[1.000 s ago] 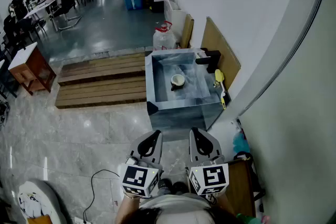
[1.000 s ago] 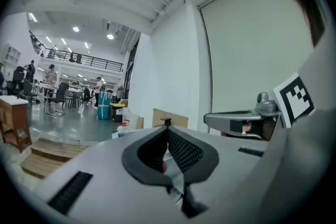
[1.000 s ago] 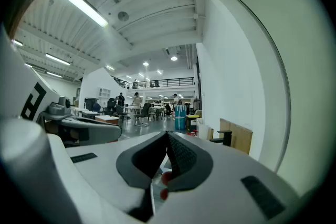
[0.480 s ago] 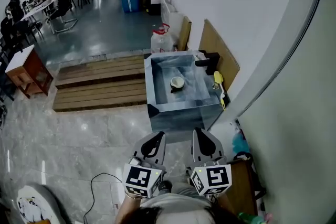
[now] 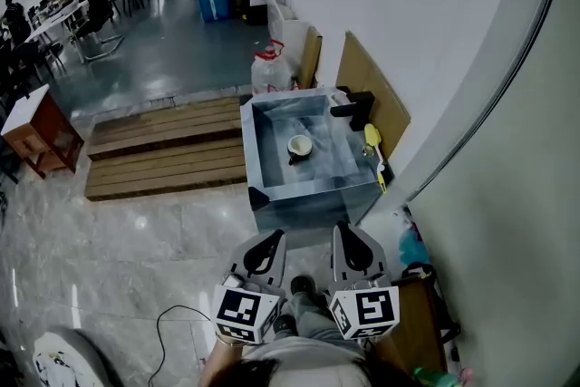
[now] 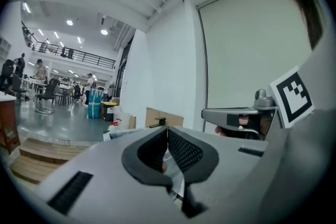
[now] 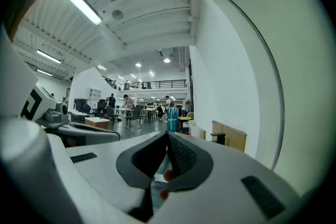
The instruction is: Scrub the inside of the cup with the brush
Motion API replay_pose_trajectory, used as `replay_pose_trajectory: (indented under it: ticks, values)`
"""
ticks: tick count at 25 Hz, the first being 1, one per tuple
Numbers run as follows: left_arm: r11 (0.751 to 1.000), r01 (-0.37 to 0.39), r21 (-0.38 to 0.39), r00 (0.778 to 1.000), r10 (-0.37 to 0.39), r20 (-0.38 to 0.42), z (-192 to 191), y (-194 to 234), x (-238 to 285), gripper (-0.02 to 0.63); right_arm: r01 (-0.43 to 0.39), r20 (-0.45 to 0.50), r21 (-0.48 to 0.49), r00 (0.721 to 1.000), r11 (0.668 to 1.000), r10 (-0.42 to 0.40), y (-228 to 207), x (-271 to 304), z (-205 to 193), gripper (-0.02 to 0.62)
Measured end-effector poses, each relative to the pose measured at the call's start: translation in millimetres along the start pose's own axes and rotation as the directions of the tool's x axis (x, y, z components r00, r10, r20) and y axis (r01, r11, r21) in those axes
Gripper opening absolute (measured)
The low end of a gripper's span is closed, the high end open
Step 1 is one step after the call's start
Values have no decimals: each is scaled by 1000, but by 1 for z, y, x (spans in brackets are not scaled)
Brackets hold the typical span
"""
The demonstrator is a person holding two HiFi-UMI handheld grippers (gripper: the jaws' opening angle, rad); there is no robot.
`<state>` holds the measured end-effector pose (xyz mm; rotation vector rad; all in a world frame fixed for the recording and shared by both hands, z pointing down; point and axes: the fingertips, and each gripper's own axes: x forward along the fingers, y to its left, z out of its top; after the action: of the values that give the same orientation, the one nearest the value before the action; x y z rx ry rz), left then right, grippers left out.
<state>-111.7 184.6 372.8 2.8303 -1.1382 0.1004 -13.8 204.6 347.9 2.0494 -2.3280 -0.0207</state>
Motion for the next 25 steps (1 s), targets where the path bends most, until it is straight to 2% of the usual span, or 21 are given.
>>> replay_pose_trajectory:
  ticks: [25]
  values:
    - [999, 31, 14, 998, -30, -50, 0, 30, 152, 9, 27, -31, 28, 999, 999, -26, -101, 107, -22, 25]
